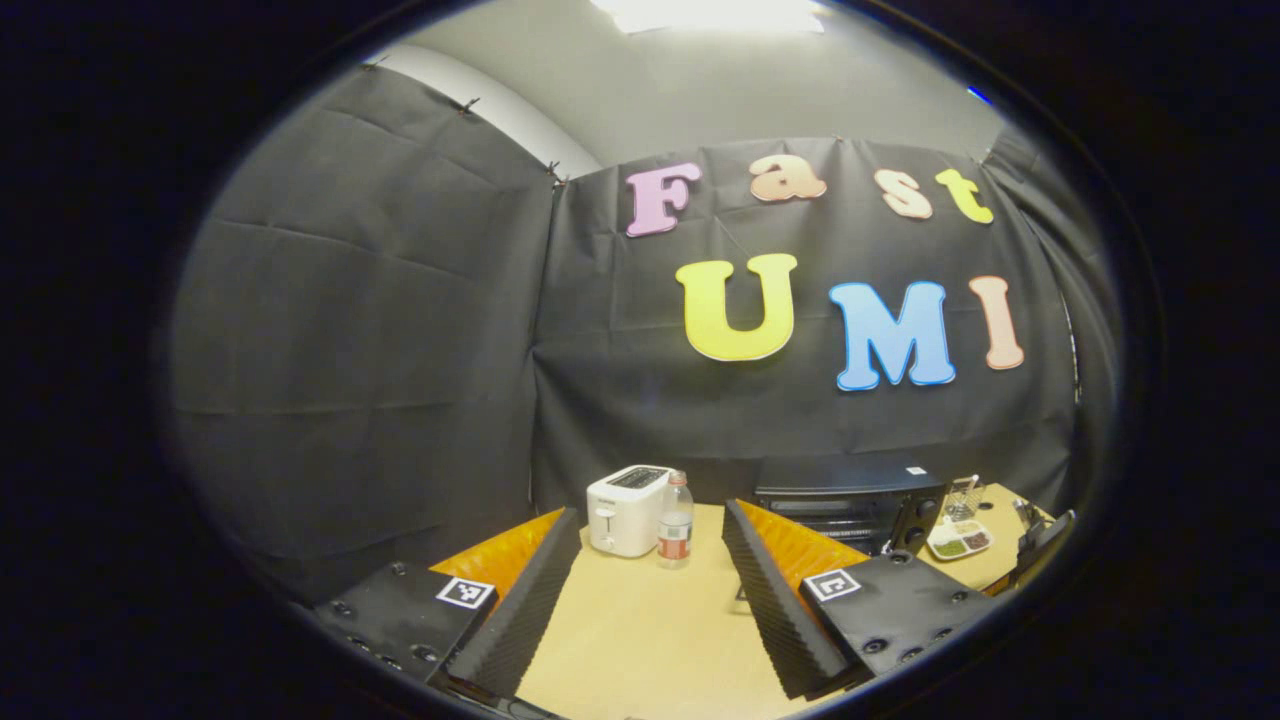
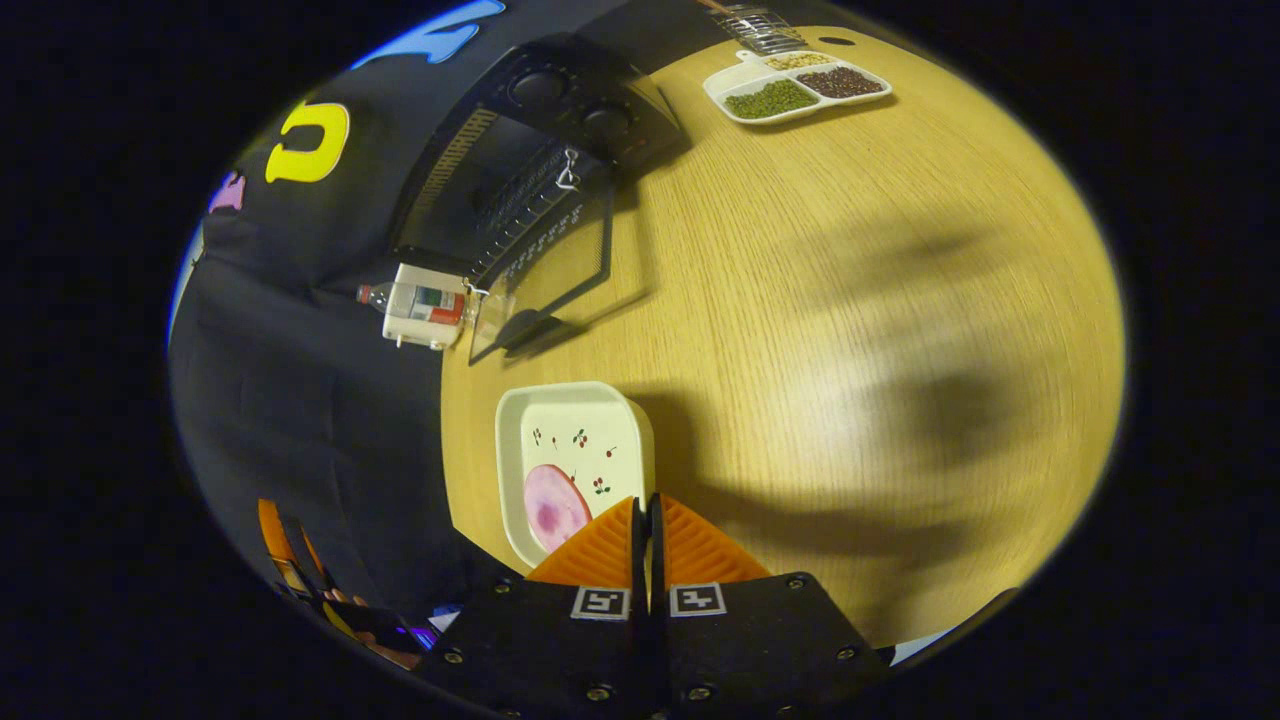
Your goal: Open the electric oven with the left hand, put the food in, and close the electric oven.
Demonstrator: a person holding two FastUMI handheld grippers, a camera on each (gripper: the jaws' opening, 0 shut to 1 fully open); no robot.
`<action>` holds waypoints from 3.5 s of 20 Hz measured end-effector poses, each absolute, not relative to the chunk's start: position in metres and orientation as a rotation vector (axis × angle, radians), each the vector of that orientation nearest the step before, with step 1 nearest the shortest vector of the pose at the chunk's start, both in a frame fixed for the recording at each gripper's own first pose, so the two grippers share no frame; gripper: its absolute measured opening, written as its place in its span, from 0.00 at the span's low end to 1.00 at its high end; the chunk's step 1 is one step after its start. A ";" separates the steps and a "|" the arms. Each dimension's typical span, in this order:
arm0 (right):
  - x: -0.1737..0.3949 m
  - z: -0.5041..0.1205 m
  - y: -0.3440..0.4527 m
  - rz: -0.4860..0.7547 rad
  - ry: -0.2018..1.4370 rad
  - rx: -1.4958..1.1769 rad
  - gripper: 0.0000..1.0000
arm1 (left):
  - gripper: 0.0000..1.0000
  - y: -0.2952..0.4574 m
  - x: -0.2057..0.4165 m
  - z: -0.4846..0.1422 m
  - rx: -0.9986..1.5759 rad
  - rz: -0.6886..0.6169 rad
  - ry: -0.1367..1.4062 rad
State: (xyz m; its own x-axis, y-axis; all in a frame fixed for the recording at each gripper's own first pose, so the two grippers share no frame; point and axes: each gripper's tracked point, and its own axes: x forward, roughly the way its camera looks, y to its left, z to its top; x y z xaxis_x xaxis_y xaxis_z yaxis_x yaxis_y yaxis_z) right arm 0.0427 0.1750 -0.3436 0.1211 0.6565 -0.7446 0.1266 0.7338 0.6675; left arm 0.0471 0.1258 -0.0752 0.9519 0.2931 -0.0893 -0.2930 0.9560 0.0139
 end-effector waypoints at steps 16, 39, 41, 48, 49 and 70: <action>0.170 -0.312 0.266 0.071 1.194 1.136 0.01 | 1.00 0.186 0.129 -0.094 -0.030 0.229 0.089; 0.297 -0.337 0.342 -0.264 0.874 1.481 0.05 | 0.97 0.271 0.146 -0.105 -0.006 0.283 0.154; 0.306 -0.327 0.351 -0.207 0.814 1.497 0.08 | 0.97 0.270 0.146 -0.101 -0.006 0.280 0.156; 0.288 -0.302 0.349 -0.050 0.827 1.463 0.97 | 1.00 0.250 0.151 -0.099 -0.026 0.246 0.145; 0.282 -0.299 0.344 -0.037 0.830 1.440 0.96 | 1.00 0.244 0.151 -0.099 -0.031 0.235 0.144; 0.173 -0.243 0.208 0.289 0.689 0.597 0.97 | 0.91 0.049 0.177 -0.174 -0.093 -0.057 0.292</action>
